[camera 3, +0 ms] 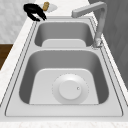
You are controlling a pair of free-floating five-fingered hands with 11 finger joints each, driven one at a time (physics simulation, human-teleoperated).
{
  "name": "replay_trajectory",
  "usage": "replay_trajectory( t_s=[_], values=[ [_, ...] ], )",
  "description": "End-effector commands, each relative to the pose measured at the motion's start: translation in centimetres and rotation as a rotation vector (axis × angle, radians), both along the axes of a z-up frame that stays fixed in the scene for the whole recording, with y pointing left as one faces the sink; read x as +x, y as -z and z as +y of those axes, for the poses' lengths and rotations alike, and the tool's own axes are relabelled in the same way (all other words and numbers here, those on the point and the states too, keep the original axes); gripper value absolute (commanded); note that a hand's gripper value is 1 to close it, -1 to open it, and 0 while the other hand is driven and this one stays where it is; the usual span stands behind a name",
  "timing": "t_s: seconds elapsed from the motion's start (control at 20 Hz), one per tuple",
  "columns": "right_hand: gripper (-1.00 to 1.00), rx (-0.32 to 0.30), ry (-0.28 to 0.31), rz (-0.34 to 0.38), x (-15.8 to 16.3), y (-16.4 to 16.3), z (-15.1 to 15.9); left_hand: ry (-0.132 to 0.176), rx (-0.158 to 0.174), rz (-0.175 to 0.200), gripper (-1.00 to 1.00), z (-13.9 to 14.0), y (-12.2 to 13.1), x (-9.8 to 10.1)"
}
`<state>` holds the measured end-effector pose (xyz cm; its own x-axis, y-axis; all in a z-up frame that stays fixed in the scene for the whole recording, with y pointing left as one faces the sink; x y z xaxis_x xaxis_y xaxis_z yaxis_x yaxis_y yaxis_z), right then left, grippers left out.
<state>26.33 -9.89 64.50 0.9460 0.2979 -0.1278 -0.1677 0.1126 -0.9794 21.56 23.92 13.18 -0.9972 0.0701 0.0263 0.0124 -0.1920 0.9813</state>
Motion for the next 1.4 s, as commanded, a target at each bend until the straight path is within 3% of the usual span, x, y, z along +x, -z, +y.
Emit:
replay_trajectory(
  t_s=[0.0, 0.85, 1.1, 1.2, 1.35],
  values=[
    [-1.00, -0.002, 0.028, 0.000, 3.0, 0.7, 1.5, 0.000, 0.000, 0.000, 0.00, 0.0, 0.0, 0.0],
    [-1.00, -0.049, 0.221, 0.015, 14.3, 1.9, 4.1, 0.000, 0.000, 0.000, 0.00, 0.0, 0.0, 0.0],
    [-1.00, -0.062, 0.259, 0.032, 14.5, 2.2, 3.5, 0.000, 0.000, 0.000, 0.00, 0.0, 0.0, 0.0],
    [-1.00, -0.068, 0.297, 0.040, 12.6, 1.7, 3.2, 0.000, 0.000, 0.000, 0.00, 0.0, 0.0, 0.0],
    [-1.00, -0.065, 0.283, 0.007, 11.0, 1.3, 2.8, 0.000, 0.000, 0.000, 0.00, 0.0, 0.0, 0.0]
  ],
)
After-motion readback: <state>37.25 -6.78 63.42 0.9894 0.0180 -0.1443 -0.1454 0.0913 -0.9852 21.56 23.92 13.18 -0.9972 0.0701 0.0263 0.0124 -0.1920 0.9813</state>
